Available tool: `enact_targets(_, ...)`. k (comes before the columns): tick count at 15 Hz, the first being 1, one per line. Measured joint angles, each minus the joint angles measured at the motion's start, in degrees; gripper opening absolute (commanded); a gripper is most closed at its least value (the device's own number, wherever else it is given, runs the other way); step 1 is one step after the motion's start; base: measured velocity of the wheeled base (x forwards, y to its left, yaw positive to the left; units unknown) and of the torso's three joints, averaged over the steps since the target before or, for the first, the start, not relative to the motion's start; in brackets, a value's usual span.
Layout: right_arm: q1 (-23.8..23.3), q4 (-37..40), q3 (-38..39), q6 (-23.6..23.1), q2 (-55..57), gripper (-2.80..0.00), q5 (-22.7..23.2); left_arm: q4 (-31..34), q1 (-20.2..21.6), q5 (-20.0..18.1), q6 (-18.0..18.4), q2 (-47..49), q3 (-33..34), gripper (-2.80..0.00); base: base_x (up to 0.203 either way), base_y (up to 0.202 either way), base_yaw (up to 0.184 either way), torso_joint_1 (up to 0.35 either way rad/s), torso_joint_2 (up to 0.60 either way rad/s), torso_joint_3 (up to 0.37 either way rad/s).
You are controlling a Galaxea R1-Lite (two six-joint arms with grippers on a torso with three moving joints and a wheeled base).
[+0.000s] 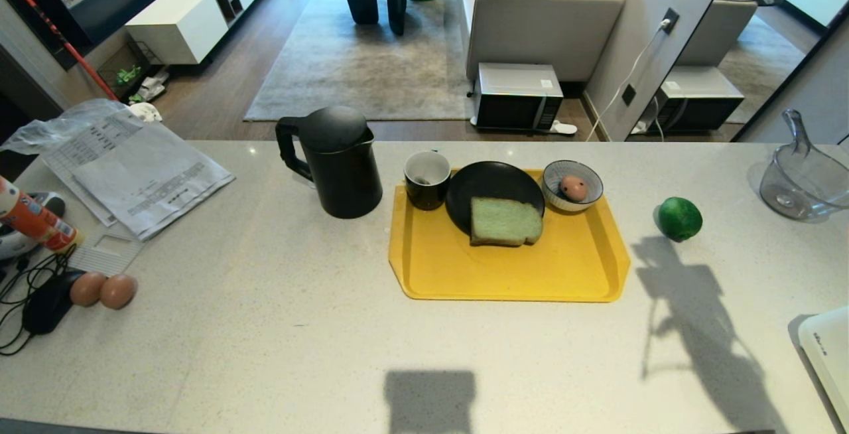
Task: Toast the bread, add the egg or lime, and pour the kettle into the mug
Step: Pick up the kettle
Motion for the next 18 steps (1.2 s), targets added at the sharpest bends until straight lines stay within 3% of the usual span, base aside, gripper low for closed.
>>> enact_targets(11, -0.8, -0.1, 24.9, 6.9, -41.6, -2.8, -4.4, 0.0, 0.0, 0.0, 0.0, 0.0, 0.0, -2.8, 0.0, 0.0, 0.0, 0.0, 0.0, 0.0)
enact_targets(18, -1.9, -0.3, 43.7, 7.2, -59.6, -2.8, -3.4, 0.0, 0.0, 0.0, 0.0, 0.0, 0.0, -2.8, 0.0, 0.0, 0.0, 0.0, 0.0, 0.0)
